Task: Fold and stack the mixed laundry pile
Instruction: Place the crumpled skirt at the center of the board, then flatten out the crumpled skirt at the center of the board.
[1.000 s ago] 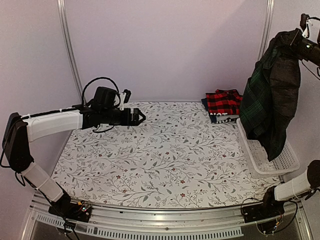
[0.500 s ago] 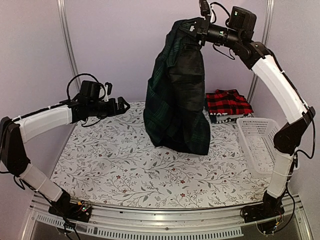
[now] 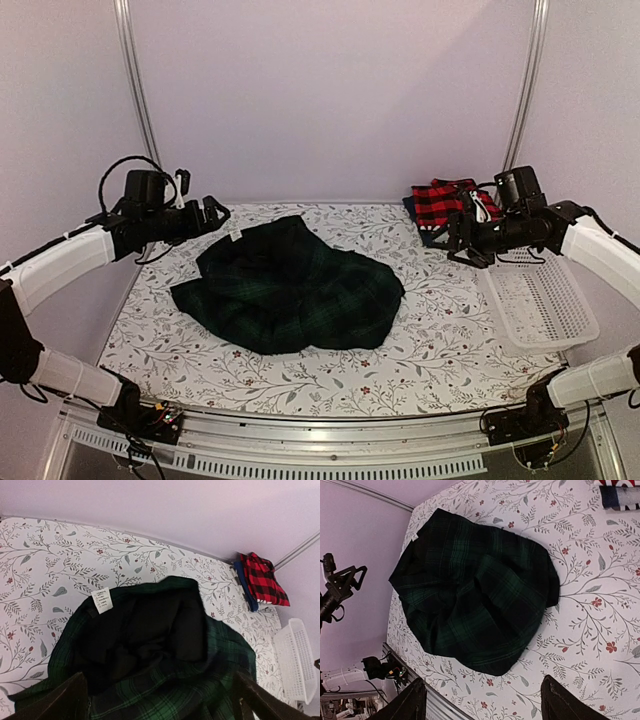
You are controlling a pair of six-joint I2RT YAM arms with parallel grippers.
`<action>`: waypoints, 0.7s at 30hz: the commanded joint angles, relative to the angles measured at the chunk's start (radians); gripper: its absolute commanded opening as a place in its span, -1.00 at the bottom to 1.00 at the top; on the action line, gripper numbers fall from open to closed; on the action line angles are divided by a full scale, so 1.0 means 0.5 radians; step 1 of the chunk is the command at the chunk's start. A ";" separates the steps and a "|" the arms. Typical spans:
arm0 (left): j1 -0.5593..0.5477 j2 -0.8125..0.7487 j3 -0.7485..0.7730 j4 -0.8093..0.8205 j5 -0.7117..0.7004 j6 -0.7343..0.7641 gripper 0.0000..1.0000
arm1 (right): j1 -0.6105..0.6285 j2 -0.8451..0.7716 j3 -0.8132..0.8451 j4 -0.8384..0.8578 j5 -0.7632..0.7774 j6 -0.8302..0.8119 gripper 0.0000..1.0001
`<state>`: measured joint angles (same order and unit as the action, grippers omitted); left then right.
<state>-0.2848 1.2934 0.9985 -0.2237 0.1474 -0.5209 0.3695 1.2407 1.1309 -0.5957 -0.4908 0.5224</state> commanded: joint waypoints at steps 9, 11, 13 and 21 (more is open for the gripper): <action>0.118 0.053 -0.093 -0.298 0.053 -0.029 0.99 | 0.319 0.861 0.678 0.066 0.023 -0.411 0.38; 0.177 0.160 -0.007 -0.402 0.066 -0.048 0.99 | 0.386 1.080 0.907 0.049 -0.017 -0.466 0.38; 0.224 0.288 0.062 -0.515 0.082 -0.070 0.96 | 0.444 1.307 1.116 0.051 -0.035 -0.489 0.38; 0.303 0.616 0.139 -0.587 0.264 -0.145 0.63 | 0.619 1.981 1.816 0.004 -0.136 -0.452 0.40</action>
<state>-0.1444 1.5391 1.0222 -0.4629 0.2066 -0.5762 0.6449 2.1498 1.9308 -0.5793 -0.5262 0.3054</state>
